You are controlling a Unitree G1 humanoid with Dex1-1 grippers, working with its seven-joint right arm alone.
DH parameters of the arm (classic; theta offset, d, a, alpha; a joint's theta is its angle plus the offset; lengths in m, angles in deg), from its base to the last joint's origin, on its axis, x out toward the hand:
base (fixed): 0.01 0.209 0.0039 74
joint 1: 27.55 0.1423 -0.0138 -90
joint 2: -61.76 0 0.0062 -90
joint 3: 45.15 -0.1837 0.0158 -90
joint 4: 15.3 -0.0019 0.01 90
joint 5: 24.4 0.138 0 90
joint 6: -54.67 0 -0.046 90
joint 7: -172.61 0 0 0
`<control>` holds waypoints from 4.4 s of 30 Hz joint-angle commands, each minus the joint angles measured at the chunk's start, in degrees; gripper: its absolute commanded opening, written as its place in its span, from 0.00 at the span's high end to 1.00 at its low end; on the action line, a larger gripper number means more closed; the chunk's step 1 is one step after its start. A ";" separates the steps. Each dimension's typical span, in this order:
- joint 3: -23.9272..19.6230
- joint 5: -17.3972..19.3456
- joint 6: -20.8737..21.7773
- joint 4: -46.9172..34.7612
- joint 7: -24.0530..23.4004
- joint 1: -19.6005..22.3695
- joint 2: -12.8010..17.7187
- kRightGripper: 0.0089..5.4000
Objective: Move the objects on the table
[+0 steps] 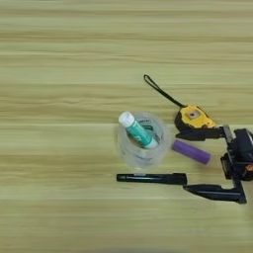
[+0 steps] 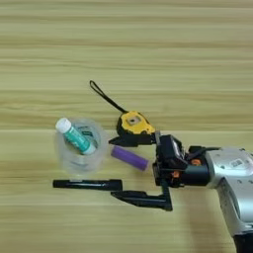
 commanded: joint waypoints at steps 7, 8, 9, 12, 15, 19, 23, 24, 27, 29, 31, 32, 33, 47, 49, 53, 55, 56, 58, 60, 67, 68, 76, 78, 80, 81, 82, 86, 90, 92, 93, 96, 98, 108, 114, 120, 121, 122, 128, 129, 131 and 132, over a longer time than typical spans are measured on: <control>1.34 -5.79 5.71 2.91 -2.65 1.63 2.12 0.00; 1.69 -6.56 6.19 3.57 -3.05 1.78 2.03 0.00; 1.97 -7.06 6.57 4.03 -3.33 1.90 1.97 0.00; 2.54 -7.83 7.54 4.98 -3.74 2.20 1.87 0.00; 3.49 -10.93 9.37 7.22 -5.97 3.01 1.72 0.00; 4.41 -12.09 10.38 8.88 -7.42 3.82 1.18 0.00; 5.21 -12.97 10.93 9.74 -8.77 4.35 0.77 0.04; 5.45 -13.30 11.04 10.03 -9.25 4.54 0.67 0.05; 5.96 -13.76 11.21 10.42 -9.93 4.80 0.66 0.11; 6.36 -14.07 11.36 10.63 -9.91 4.71 0.68 0.16; 6.90 -14.52 11.60 10.84 -10.00 4.52 0.72 0.20; 7.12 -14.66 11.70 10.89 -10.04 4.43 0.74 0.21; 7.27 -14.75 11.76 10.92 -10.10 4.37 0.74 0.22; 8.52 -16.21 12.94 11.99 -10.48 4.07 1.02 0.51; 8.55 -16.29 12.98 12.01 -10.51 4.07 1.04 0.55; 8.61 -16.44 13.08 12.16 -10.56 4.09 1.07 0.65; 8.64 -16.57 13.14 12.32 -10.60 4.17 1.09 0.67; 8.65 -16.61 13.16 12.36 -10.61 4.19 1.10 0.70; 8.69 -16.70 13.26 12.50 -10.61 4.26 1.09 0.76; 8.69 -16.74 13.38 12.65 -10.60 4.29 1.07 0.78; 8.75 -16.71 13.89 12.99 -10.55 4.35 1.09 0.79; 8.74 -16.66 13.90 12.98 -10.52 4.35 1.09 0.79; 8.01 -14.11 12.67 11.24 -9.51 4.29 0.91 0.79; 7.65 -12.44 11.75 10.29 -8.97 4.21 0.92 0.79; 7.28 -10.86 10.82 9.24 -8.40 4.09 0.97 0.79; 6.97 -10.00 10.19 8.70 -8.22 4.10 0.93 0.79; 6.71 -9.28 9.67 8.27 -8.11 4.14 0.92 0.79; 5.83 -6.62 7.50 6.63 -7.62 4.30 0.91 0.79; 4.99 -3.58 5.03 4.52 -6.68 4.17 0.99 0.79; 4.14 -1.08 3.23 2.90 -6.08 4.11 0.94 0.79; 3.48 0.49 2.07 2.07 -5.95 4.26 0.77 0.79; 1.02 5.36 -2.17 -0.09 -6.90 5.40 0.06 0.79; -0.43 6.48 -3.90 0.45 -9.11 7.11 -0.78 0.79; -5.74 4.18 -3.94 7.42 -20.26 15.79 -3.35 0.79; -4.65 -1.45 -1.98 12.33 -25.17 18.24 -3.59 0.79; -2.72 -6.70 1.85 14.55 -25.00 17.68 -3.21 0.79; -2.52 -7.23 2.48 14.79 -24.78 17.51 -3.21 0.79; -2.32 -7.86 3.13 15.02 -24.71 17.38 -3.12 0.79; -1.50 -12.35 6.12 19.20 -26.01 18.27 -2.41 0.79; -1.42 -13.30 6.37 20.28 -26.65 18.62 -2.27 0.79; -1.21 -14.83 6.79 21.66 -27.71 19.05 -1.98 0.79; -1.07 -15.49 7.06 22.14 -28.03 19.20 -1.93 0.79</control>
